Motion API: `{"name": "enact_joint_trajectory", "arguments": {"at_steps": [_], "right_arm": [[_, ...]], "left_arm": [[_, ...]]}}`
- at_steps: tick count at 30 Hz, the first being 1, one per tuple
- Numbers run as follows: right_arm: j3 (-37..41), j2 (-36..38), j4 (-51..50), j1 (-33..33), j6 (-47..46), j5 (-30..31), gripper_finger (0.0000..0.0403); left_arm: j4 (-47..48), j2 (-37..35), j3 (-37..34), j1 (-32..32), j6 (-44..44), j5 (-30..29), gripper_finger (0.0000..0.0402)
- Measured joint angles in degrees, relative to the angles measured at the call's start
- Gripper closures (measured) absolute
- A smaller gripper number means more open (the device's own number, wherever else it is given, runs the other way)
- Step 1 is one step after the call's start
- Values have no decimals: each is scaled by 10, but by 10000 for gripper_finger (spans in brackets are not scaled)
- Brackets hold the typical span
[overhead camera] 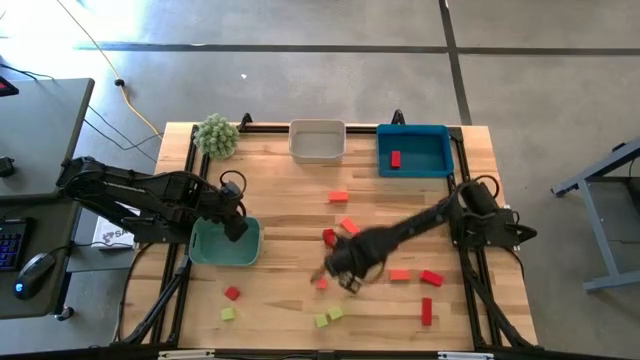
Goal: Sort & place blocks by color
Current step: Put the green block into the gray bin
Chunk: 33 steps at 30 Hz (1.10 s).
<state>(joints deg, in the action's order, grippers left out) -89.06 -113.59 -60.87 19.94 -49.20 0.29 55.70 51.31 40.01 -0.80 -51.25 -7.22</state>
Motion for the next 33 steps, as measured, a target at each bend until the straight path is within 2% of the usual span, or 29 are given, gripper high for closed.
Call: {"name": "enact_joint_trajectory", "arguments": {"at_steps": [10,15,24,33], "right_arm": [[0,41,64,-160,121,7,310],[0,50,128,-226,152,7,310],[0,51,272,-325,195,2,310],[-1,51,349,-407,261,21,310]], "left_arm": [[-6,0,0,0,9,-45,243],[-7,0,0,0,9,-42,243],[-7,0,0,0,43,-40,243],[-42,0,0,0,44,-88,243]]}}
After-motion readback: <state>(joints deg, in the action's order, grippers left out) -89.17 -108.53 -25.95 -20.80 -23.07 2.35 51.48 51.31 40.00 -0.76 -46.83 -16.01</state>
